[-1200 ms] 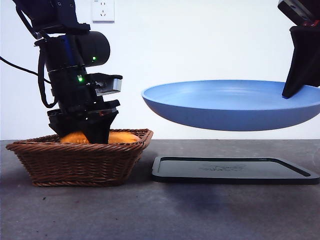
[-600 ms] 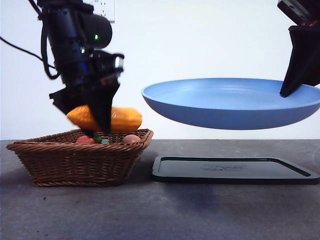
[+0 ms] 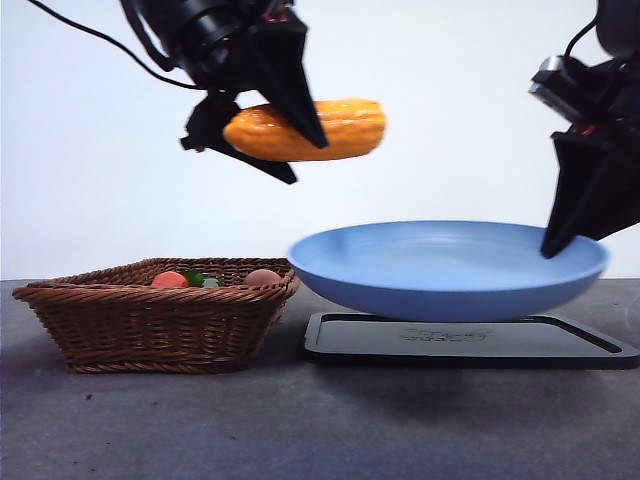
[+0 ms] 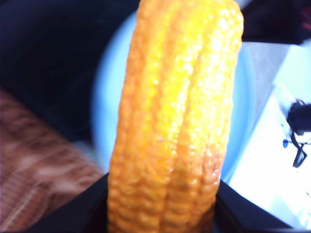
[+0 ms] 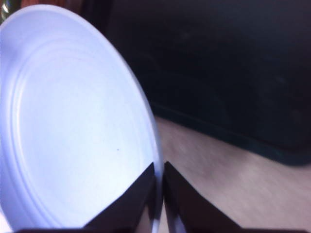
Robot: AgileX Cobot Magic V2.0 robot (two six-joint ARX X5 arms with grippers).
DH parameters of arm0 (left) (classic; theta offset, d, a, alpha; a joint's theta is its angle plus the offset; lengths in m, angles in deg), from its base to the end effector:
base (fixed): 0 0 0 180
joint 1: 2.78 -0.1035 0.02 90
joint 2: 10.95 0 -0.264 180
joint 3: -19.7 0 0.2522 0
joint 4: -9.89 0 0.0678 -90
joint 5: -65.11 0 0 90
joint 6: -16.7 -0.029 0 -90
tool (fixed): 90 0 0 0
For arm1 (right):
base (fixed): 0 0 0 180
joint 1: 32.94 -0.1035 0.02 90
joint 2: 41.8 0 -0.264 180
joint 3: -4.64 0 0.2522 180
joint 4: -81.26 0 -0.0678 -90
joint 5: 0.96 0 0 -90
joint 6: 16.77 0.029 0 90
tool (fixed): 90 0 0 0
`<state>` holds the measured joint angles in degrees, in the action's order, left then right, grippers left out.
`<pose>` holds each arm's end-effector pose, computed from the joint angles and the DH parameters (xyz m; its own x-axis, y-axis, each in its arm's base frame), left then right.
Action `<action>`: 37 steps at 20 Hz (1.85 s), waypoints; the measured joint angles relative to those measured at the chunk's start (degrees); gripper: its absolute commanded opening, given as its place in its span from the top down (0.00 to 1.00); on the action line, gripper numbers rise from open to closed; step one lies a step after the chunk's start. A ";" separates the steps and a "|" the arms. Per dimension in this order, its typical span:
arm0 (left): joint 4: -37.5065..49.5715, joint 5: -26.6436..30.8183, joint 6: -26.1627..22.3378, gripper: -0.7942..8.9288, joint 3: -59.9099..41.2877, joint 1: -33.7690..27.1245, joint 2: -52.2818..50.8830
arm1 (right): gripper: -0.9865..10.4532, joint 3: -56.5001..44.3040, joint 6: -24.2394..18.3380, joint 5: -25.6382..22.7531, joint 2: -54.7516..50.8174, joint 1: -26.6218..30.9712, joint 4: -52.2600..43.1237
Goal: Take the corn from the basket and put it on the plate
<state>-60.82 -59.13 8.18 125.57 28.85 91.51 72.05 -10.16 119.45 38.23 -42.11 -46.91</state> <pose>0.3015 -0.2049 0.2916 -0.0234 -0.6464 -0.7627 0.7280 0.5118 -0.4562 0.2548 0.0560 0.2247 0.2865 0.5590 -0.7781 -0.2481 0.8277 0.5033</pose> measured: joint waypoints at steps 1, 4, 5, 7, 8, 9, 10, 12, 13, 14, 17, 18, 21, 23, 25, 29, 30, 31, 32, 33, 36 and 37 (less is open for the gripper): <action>0.79 0.07 -0.20 0.71 0.00 1.20 0.00 | 0.91 0.00 0.83 1.05 0.63 0.00 -1.05; 4.48 4.76 -2.03 0.71 0.00 6.58 0.00 | 0.91 0.00 2.56 2.01 1.31 -0.28 -2.27; 5.01 7.50 -2.69 0.71 0.00 8.02 0.00 | 0.91 0.00 2.75 2.05 1.31 -0.28 -2.27; 5.79 13.46 -4.07 0.71 0.00 10.40 0.24 | 0.91 0.00 2.89 2.16 1.31 -0.26 -2.27; 5.73 15.89 -4.39 0.71 0.00 11.02 0.68 | 0.91 0.00 2.91 2.19 1.31 -0.26 -2.27; 5.79 18.19 -4.55 0.71 0.00 11.47 1.49 | 0.91 0.00 2.91 2.23 1.31 -0.28 -2.27; 5.73 20.11 -4.68 0.71 0.00 11.89 2.58 | 0.91 0.00 2.89 2.34 1.31 -0.28 -2.29; 5.70 22.45 -4.98 0.70 0.00 12.59 4.76 | 0.91 0.00 2.89 2.60 1.31 -0.26 -2.29; 5.57 22.53 -5.09 0.69 0.00 12.94 5.55 | 0.91 0.00 2.91 2.60 1.31 -0.26 -2.29; 5.53 22.64 -5.09 0.67 0.00 13.29 5.92 | 0.91 0.00 2.91 2.60 1.31 -0.26 -2.27; 6.14 25.07 -5.38 0.59 -0.02 14.69 5.99 | 0.91 0.00 2.91 3.48 1.31 -0.28 -2.29; 6.16 25.27 -5.49 0.58 -0.02 14.78 5.99 | 0.91 0.00 2.91 3.56 1.31 -0.28 -2.27; 6.21 25.38 -5.49 0.58 -0.02 14.78 5.99 | 0.91 0.00 2.91 3.65 1.31 -0.28 -2.27; 6.08 25.40 -5.46 0.58 0.00 14.91 5.99 | 0.91 0.00 2.91 3.63 1.31 -0.26 -2.16; 4.92 26.45 -5.40 0.58 0.17 14.95 5.99 | 0.91 0.00 2.91 3.63 1.31 -0.26 -1.84; -0.33 26.88 -4.44 0.58 4.74 15.43 5.97 | 0.91 0.00 2.95 3.63 1.31 -0.26 -1.42; -1.22 26.86 -4.39 0.58 6.49 15.63 5.90 | 0.91 0.00 3.15 3.63 1.31 -0.26 -1.40; -2.05 26.86 -4.37 0.58 7.82 15.69 5.90 | 0.91 0.00 3.30 3.63 1.31 -0.26 -1.38; -2.93 26.88 -4.35 0.58 9.20 15.72 5.90 | 0.91 0.00 3.48 3.61 1.31 -0.26 -1.36; -3.93 26.88 -4.35 0.58 10.43 15.69 5.90 | 0.91 0.00 3.76 3.61 1.31 -0.24 -1.36; -7.50 26.84 -4.35 0.58 14.12 15.08 5.88 | 0.91 0.00 4.22 2.67 1.31 0.74 -1.46; -8.76 26.84 -4.35 0.58 15.17 14.36 5.81 | 0.91 0.13 4.26 1.90 1.31 1.46 -1.42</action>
<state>-69.58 -32.29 3.83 140.74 43.21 97.32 72.18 -5.90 121.35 39.54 -40.64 -48.33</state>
